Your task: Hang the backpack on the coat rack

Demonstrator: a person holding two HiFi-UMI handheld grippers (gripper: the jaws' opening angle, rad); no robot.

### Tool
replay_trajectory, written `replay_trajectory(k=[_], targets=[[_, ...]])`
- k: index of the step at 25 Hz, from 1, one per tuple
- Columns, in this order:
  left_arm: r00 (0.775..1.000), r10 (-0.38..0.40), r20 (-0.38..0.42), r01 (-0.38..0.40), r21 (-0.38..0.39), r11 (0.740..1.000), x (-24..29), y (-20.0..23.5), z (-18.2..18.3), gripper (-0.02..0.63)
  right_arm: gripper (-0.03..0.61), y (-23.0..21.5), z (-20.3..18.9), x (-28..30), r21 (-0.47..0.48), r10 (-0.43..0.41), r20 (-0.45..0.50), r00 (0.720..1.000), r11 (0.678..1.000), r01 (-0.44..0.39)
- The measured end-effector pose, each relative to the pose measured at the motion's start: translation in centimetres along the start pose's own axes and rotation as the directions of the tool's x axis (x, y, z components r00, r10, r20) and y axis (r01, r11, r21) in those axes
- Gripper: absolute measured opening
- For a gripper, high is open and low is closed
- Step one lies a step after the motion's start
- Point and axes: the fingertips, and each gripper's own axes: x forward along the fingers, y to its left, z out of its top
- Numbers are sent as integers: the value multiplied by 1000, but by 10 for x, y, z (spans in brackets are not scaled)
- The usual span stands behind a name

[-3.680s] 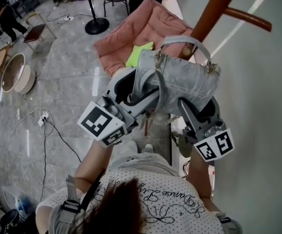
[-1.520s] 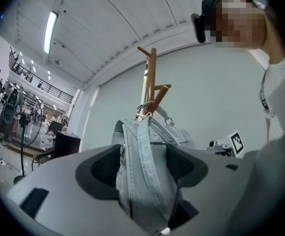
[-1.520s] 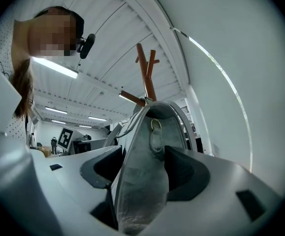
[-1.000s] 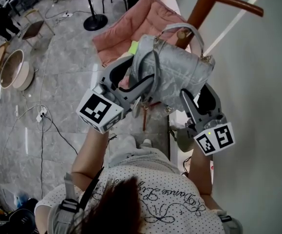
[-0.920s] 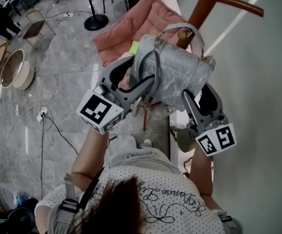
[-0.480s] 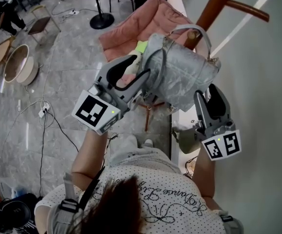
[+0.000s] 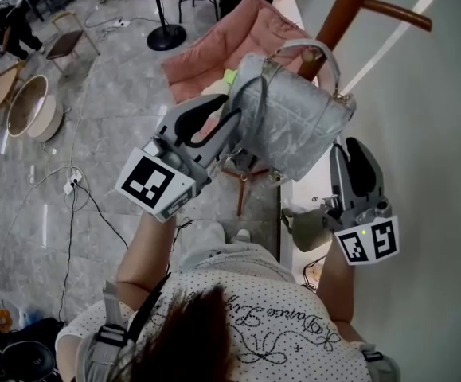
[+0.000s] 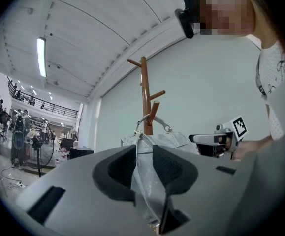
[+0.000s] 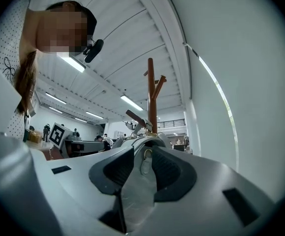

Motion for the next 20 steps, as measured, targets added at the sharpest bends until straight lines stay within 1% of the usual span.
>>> replay_trajectory(k=[3, 5, 9, 11, 14, 20], targets=[[1000, -1, -3, 1, 0, 1000, 1, -1, 1, 89, 75, 0, 0, 0, -9, 1, 2, 1000, 1000, -1], [1000, 7, 1, -7, 2, 1000, 0, -1, 1, 70, 49, 0, 1, -2, -17, -7, 7, 1000, 1000, 8], [997, 59, 41, -60, 15, 998, -9, 6, 8, 20, 13, 2, 2, -2, -20, -15, 15, 1000, 1000, 16], [995, 83, 49, -83, 15, 996, -13, 11, 10, 5, 12, 2, 2, -2, -19, -19, 16, 1000, 1000, 19], [994, 106, 37, -107, 17, 994, -15, 16, 8, 5, 12, 0, 1, -2, -24, -38, 14, 999, 999, 38], [992, 124, 27, -124, 2, 992, -17, 16, 5, 3, 11, -6, -2, -5, -46, -87, -3, 996, 995, 87]])
